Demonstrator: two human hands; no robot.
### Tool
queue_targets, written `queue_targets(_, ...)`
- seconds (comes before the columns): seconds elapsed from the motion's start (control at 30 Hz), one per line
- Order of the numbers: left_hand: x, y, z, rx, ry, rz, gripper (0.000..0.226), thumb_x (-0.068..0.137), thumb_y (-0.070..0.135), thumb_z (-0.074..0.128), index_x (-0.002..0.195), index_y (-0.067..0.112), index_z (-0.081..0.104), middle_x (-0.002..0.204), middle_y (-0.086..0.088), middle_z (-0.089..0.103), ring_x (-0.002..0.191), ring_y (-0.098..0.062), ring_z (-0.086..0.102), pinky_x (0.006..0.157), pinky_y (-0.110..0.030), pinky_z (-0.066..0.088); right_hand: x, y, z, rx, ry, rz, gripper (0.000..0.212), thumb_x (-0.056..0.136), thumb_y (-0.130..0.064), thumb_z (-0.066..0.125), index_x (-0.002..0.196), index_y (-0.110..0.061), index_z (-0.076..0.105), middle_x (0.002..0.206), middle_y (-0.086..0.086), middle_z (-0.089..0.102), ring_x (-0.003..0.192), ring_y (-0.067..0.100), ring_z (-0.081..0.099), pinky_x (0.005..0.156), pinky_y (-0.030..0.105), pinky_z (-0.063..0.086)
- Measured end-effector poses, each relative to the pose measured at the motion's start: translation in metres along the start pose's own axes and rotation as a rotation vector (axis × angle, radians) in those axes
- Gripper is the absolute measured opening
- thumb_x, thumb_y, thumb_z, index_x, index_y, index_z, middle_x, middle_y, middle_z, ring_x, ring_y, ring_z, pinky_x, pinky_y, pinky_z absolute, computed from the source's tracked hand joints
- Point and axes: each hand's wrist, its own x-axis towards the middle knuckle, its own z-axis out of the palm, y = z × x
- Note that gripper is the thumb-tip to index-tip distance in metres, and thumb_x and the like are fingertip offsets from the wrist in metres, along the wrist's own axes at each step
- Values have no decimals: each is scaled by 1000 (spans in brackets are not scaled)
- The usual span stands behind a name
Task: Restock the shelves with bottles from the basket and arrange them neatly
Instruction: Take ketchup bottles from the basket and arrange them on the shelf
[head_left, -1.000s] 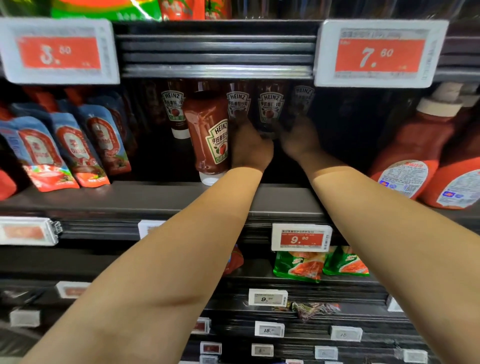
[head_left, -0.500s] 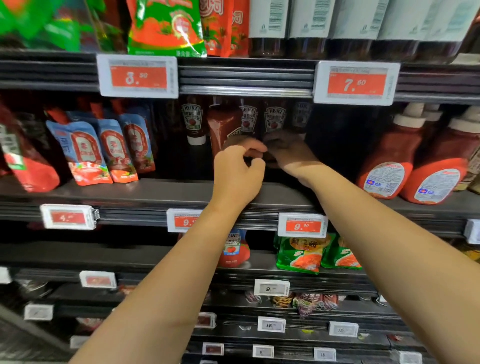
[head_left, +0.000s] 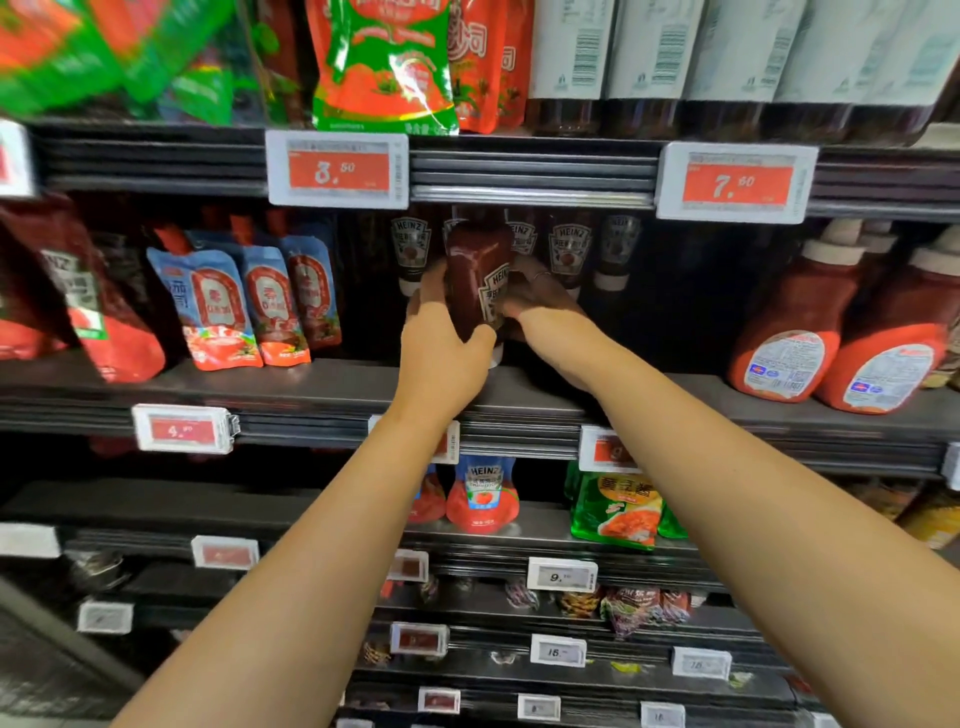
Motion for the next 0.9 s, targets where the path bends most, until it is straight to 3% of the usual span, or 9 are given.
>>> queue_targets(0.07,3,-3,1,-10,-29,7,80,88,19,72,155,19,29,129,-9,62,118,-25,59,103,-39,50,1,2,-3,15,6,-3,51,98,-21,60,146,-26,44,133,8,66,122,24,62,109,50,47)
queue_targets(0.13,8,-5,2,-19,-61,26,81,87,21,75,154,19,30,124,-3,64,113,-20,62,101,-34,51,-2,3,-6,26,48,-1,46,98,-23,63,141,-26,47,129,6,67,120,23,64,106,50,50)
queue_targets(0.23,13,-7,2,-40,-103,72,77,85,20,78,150,19,35,103,14,59,86,7,58,79,-2,46,-8,5,-9,12,129,-20,41,91,-31,73,126,-32,51,122,1,69,114,21,66,99,50,55)
queue_targets(0.3,16,-8,3,-67,-141,92,73,85,21,79,146,19,40,104,15,58,84,17,55,70,5,40,-13,8,-12,-14,176,-33,41,86,-37,77,119,-32,54,116,-2,71,108,19,68,94,48,58)
queue_targets(0.37,18,-9,5,-81,-190,95,68,86,22,79,143,18,44,110,10,63,90,12,61,77,-1,44,-17,13,-15,-40,213,-47,39,83,-44,79,112,-35,55,112,-5,72,104,16,70,91,47,59)
queue_targets(0.47,19,-10,9,-89,-242,111,63,88,21,77,143,18,45,127,-2,67,113,-14,64,97,-26,50,-24,17,-18,-36,231,-66,45,74,-54,78,111,-37,58,111,-7,72,103,12,70,93,44,59)
queue_targets(0.63,23,-10,20,-96,-278,119,66,86,23,77,143,21,44,130,0,65,115,-17,63,97,-30,50,-27,20,-27,-101,212,-16,79,62,-67,73,128,-26,57,115,-3,72,106,17,69,95,44,57)
queue_targets(0.73,24,-6,30,-110,-297,118,64,85,26,79,140,23,47,123,7,64,112,-12,63,93,-26,50,-27,22,-34,-40,265,-37,60,76,-49,82,126,-26,59,115,-4,72,105,14,69,95,43,58)
queue_targets(0.9,32,-5,46,-133,-367,113,68,83,34,81,141,25,45,127,3,68,113,-11,66,101,-36,53,-26,30,-51,-19,278,-56,45,83,-33,83,121,-28,60,109,-8,73,98,6,70,89,32,60)
